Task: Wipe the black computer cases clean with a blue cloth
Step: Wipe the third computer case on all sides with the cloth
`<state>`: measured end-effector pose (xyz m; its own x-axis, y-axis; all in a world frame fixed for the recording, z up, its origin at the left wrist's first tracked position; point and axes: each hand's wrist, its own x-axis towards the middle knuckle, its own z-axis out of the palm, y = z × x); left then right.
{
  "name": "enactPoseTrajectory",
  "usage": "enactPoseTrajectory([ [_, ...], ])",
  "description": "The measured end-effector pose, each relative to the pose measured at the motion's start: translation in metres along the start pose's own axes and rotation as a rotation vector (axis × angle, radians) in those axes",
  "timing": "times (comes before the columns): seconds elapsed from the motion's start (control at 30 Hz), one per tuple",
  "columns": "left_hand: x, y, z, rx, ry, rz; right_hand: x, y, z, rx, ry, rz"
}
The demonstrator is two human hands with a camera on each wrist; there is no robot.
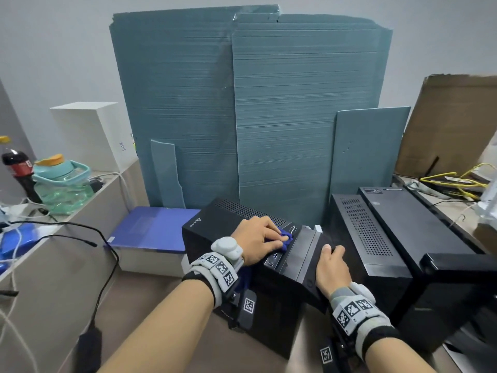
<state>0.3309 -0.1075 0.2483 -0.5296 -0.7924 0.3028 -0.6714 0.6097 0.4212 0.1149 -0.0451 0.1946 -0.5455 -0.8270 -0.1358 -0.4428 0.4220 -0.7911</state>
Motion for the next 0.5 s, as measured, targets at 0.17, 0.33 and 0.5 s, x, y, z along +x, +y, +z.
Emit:
enactPoseTrajectory([
  [0.17,-0.014,0.007,-0.01,-0.148,-0.107,0.006,-0.001,0.0,-0.001,-0.001,-0.001,0.004],
  [0.33,-0.016,0.002,-0.015,-0.216,-0.159,-0.019,0.0,-0.001,0.0,-0.015,-0.009,0.007],
  [0.5,0.011,0.019,0.005,-0.123,-0.001,-0.174,-0.002,-0.001,-0.001,-0.011,-0.013,0.005],
])
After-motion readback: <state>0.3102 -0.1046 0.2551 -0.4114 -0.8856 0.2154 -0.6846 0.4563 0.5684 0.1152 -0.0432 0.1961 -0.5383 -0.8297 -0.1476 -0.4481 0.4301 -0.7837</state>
